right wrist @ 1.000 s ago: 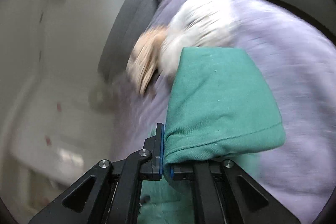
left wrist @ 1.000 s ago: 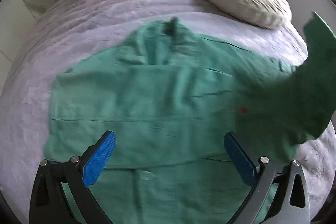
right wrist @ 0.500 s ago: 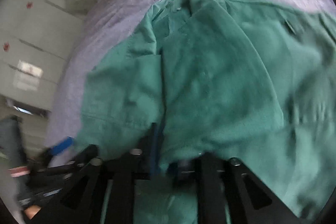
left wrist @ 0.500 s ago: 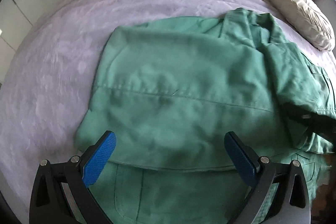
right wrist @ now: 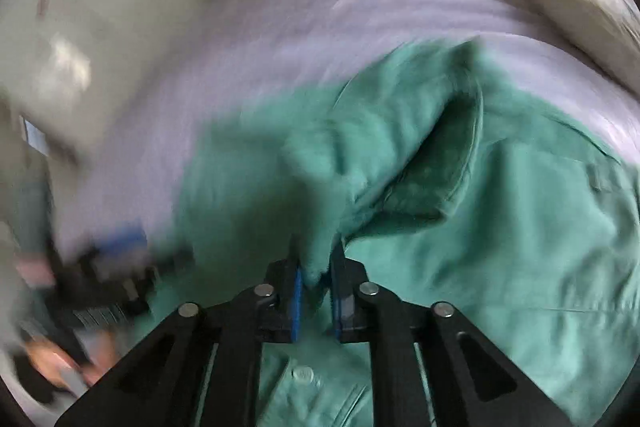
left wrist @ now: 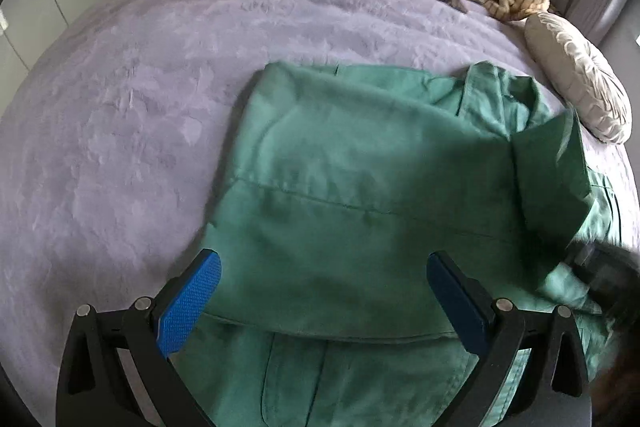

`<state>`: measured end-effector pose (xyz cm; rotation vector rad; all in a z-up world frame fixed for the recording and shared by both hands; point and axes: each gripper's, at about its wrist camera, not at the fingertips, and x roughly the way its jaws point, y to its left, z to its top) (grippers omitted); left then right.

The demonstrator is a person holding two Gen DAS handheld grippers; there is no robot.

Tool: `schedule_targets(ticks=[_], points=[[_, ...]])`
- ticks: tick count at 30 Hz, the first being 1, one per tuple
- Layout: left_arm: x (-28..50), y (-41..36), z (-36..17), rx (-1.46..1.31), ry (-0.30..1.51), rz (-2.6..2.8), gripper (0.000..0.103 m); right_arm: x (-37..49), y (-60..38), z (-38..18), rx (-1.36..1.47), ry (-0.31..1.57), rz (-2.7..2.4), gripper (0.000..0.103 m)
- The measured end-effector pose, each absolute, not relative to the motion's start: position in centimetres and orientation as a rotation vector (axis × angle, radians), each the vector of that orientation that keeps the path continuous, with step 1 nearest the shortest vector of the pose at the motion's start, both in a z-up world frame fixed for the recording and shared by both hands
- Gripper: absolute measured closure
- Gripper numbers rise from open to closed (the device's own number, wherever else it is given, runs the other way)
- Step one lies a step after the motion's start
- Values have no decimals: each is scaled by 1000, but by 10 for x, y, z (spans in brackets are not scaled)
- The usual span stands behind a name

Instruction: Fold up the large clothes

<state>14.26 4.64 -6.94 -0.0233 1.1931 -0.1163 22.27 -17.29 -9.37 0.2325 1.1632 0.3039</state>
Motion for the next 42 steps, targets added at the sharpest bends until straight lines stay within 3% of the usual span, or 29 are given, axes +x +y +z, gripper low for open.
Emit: schedule_targets(ticks=[3,5,6,12,15,16,17,18,19,20,24,28,29,31,33,34,35,39,41,42], points=[[145,39,-76,-83,1227,-181,0,206,-155,-105,132,1214,287,80],[147,26,-81,-117,1255,-256,0,188,-178,-103,270,1221,284,55],[150,17,-86,-132,1278,-298,0,179,-191,-104,336,1221,273,50],[162,-24,-111,-162,1348,-345,0,86,-327,-121,893,1210,52,47],[168,-37,-107,-178,1347,-351,2,50,-380,-133,1098,1117,-75,47],[169,-41,-105,-171,1349,-350,8,45,-393,-135,1148,1075,-106,47],[171,-46,-102,-147,1347,-348,42,40,-404,-136,1188,1035,-132,47],[171,-52,-101,-103,1352,-344,71,36,-417,-137,1239,983,-164,49],[173,-56,-101,-41,1354,-307,74,36,-423,-136,1262,952,-170,85],[172,-55,-98,-32,1343,-301,77,36,-431,-133,1276,912,-167,99],[167,-43,-100,-71,1353,-348,80,26,-449,-126,1209,910,-194,99],[166,-45,-101,-44,1349,-340,80,26,-438,-153,1115,1102,-211,99],[167,-45,-100,-37,1348,-341,80,29,-434,-147,1087,1132,-160,94],[168,-45,-99,-28,1347,-347,80,31,-427,-118,1027,1131,-21,93],[169,-50,-98,-21,1346,-348,80,36,-427,-90,974,1086,57,79],[169,-47,-99,-18,1346,-345,80,44,-433,-74,917,1054,53,47],[170,-49,-99,-15,1345,-341,80,55,-440,-65,870,1026,23,24],[169,-52,-97,-16,1340,-331,80,114,-473,-88,861,1042,-58,26],[167,-51,-95,-14,1337,-335,80,142,-480,-118,890,1117,-89,36],[166,-50,-94,-13,1338,-338,80,151,-481,-129,903,1151,-90,46]])
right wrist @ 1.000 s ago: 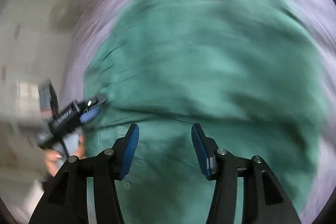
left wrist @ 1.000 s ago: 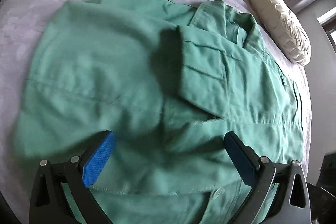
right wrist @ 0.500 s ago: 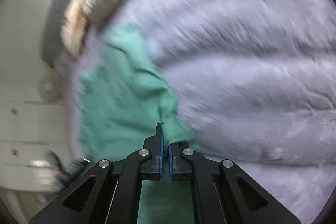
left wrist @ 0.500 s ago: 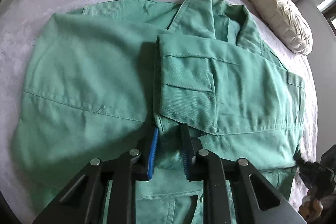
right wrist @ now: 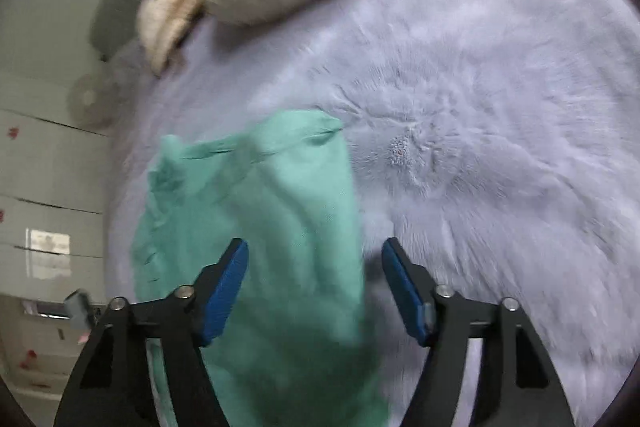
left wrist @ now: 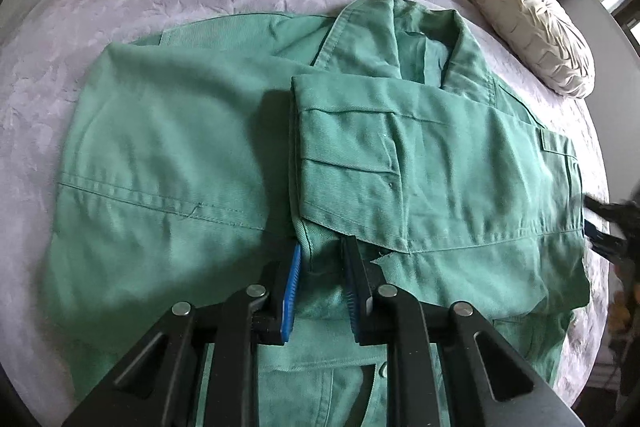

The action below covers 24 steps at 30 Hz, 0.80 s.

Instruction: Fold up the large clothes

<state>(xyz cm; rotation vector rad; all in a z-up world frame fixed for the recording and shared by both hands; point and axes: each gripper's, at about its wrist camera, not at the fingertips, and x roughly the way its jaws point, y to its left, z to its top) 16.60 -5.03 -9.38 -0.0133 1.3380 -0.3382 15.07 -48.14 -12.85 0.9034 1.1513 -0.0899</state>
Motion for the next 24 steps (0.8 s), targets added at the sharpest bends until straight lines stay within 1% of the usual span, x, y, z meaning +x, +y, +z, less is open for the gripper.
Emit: schedule_targets(ticks=[1,2,3,5,6,9,10,12,14,15,18,20,22,24], points=[[165,-49,-93,-11,1338,-340,80,156,-482,-140,939,1191,-77,92],[163,-49,-91,-2,1337,-335,80,160,-478,-145,979,1206,-39,96],[163,-49,-89,6,1335,-332,80,161,-474,-140,951,1190,-33,96],[158,-50,-89,29,1320,-333,80,163,-463,-115,789,1152,-13,96],[156,-52,-92,55,1311,-328,81,163,-461,-114,767,1152,-22,96],[154,-53,-105,103,1320,-294,80,166,-471,-144,765,1229,-83,96],[154,-51,-103,96,1322,-293,80,166,-475,-154,788,1237,-102,96],[152,-47,-93,121,1305,-275,80,162,-477,-157,835,1214,-126,96],[149,-38,-85,163,1301,-250,80,153,-475,-146,839,1196,-183,87],[147,-32,-78,152,1293,-258,80,149,-474,-139,828,1193,-206,84],[145,-28,-57,137,1244,-278,80,128,-461,-103,770,1140,-203,83],[146,-38,-49,136,1207,-310,80,119,-444,-89,735,1134,-140,83],[148,-52,-52,145,1198,-329,80,114,-428,-86,710,1150,-96,84],[149,-66,-69,189,1216,-346,80,110,-412,-94,676,1181,-79,84]])
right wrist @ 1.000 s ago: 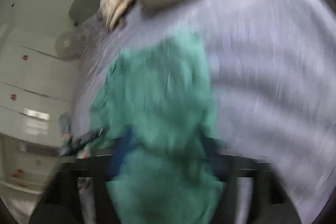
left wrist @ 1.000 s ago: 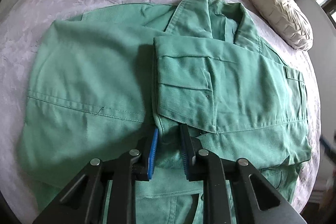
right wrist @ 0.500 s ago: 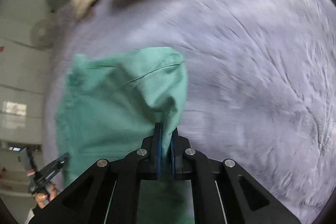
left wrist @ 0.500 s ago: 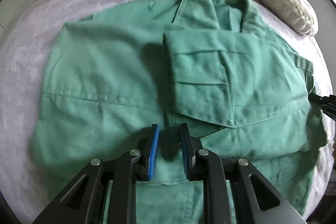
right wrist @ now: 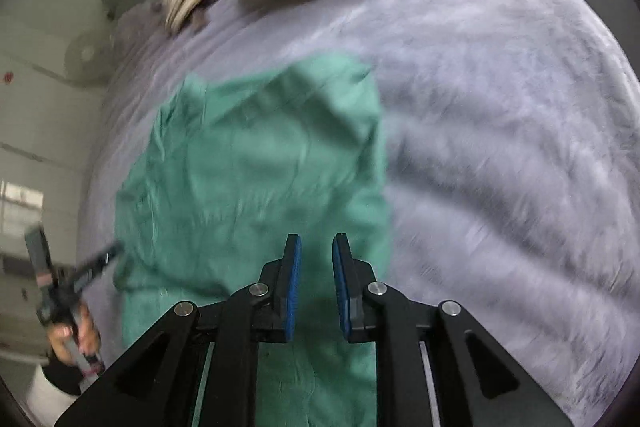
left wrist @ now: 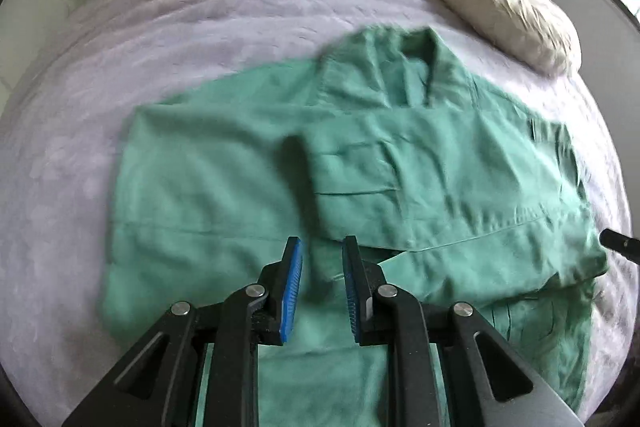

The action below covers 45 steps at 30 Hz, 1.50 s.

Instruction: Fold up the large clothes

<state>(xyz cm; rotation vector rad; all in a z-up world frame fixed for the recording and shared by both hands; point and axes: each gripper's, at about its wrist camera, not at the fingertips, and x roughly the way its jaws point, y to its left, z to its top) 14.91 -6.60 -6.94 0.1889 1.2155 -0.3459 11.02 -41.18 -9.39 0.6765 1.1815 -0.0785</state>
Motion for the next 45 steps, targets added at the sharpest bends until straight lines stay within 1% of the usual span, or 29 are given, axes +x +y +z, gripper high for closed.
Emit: schedule_targets(ticks=[2,4,5,8,10,19,21,22,23,24,25,26,27,28,29,31,34,36,39,40,41,42,45], points=[[153,-76,-96,270,1265,-297,80,99,-407,-109,624,1228,-107,85],[151,-74,-103,264,1268,-288,80,98,-398,-132,569,1290,-156,95],[150,-72,-100,255,1267,-281,80,94,-398,-137,573,1294,-159,96],[145,-63,-83,263,1262,-251,80,83,-397,-130,602,1290,-166,96],[139,-57,-76,285,1264,-234,80,76,-393,-120,605,1289,-167,92],[93,-27,-54,273,1332,-148,80,50,-365,-74,636,1275,-144,91],[82,-21,-49,279,1324,-144,80,45,-355,-69,645,1277,-139,87],[77,-19,-47,280,1325,-144,80,43,-351,-66,647,1278,-138,81],[73,-16,-45,274,1329,-147,80,41,-345,-63,649,1278,-139,68],[70,-13,-44,262,1337,-148,80,38,-341,-60,650,1276,-139,59],[67,-9,-43,254,1342,-145,80,35,-339,-57,650,1272,-139,45],[65,-6,-41,248,1347,-141,80,33,-334,-52,647,1267,-137,42],[61,-3,-40,247,1352,-139,66,34,-330,-50,644,1266,-133,42],[60,-1,-40,247,1354,-137,44,32,-327,-48,642,1266,-130,42],[56,3,-36,246,1349,-126,0,31,-323,-45,640,1266,-127,42],[52,6,-31,257,1303,-123,1,28,-318,-41,641,1265,-124,42],[45,9,-26,277,1298,-138,1,27,-310,-37,643,1267,-121,42],[39,11,-22,278,1306,-142,1,27,-306,-36,640,1270,-121,38],[33,14,-19,310,1301,-126,1,26,-299,-31,628,1259,-122,29],[31,14,-17,320,1298,-114,1,25,-297,-28,619,1248,-120,21],[30,17,-17,328,1297,-106,1,24,-294,-24,607,1232,-118,16],[28,19,-17,333,1298,-106,1,24,-291,-21,597,1225,-115,15],[19,26,-20,349,1305,-115,1,21,-284,-17,593,1233,-85,14]])
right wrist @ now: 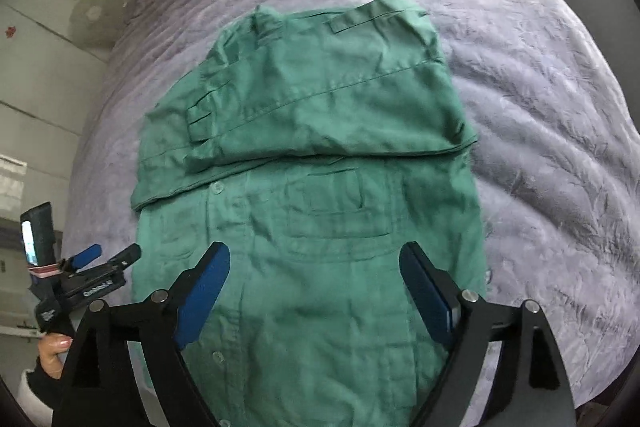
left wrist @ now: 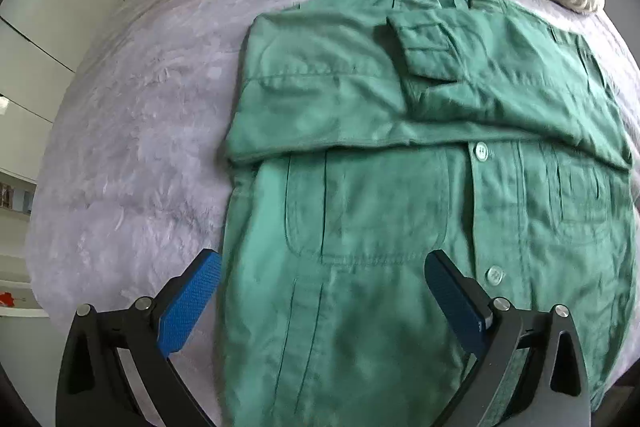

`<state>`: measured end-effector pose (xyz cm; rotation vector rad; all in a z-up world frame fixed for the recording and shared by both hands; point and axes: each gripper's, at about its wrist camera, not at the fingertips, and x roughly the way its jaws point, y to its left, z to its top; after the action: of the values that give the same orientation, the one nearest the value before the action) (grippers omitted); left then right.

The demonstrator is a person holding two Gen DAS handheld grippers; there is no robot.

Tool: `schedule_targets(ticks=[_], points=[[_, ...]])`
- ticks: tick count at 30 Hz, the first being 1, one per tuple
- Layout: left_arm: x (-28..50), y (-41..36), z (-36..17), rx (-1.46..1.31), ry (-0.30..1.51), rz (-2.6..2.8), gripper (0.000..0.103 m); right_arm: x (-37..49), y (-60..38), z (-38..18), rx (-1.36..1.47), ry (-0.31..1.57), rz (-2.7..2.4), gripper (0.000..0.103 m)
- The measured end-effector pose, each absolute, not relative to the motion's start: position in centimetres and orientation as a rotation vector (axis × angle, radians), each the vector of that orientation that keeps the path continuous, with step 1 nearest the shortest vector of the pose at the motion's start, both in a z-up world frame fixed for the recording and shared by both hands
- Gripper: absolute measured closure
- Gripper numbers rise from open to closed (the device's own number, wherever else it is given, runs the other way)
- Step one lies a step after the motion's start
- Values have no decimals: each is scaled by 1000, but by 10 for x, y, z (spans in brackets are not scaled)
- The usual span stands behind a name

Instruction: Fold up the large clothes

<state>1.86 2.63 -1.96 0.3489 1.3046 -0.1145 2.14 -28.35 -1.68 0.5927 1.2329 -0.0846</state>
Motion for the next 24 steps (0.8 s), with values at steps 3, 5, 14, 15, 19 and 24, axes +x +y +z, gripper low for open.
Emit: schedule_targets(ticks=[3,5,14,15,19,24], points=[[9,32,-22,339,1331,-183,1,19,-277,-19,606,1247,-74,14],[3,38,-20,320,1332,-201,1,16,-274,-20,624,1253,-72,14],[-1,68,-27,303,1356,-229,1,2,-243,-29,692,1298,-74,14],[-1,71,-29,307,1357,-232,1,-1,-240,-30,696,1306,-84,14],[-3,80,-32,307,1361,-258,1,-13,-236,-35,755,1314,-149,14],[-8,86,-31,299,1352,-258,1,-27,-236,-37,780,1327,-187,14]])
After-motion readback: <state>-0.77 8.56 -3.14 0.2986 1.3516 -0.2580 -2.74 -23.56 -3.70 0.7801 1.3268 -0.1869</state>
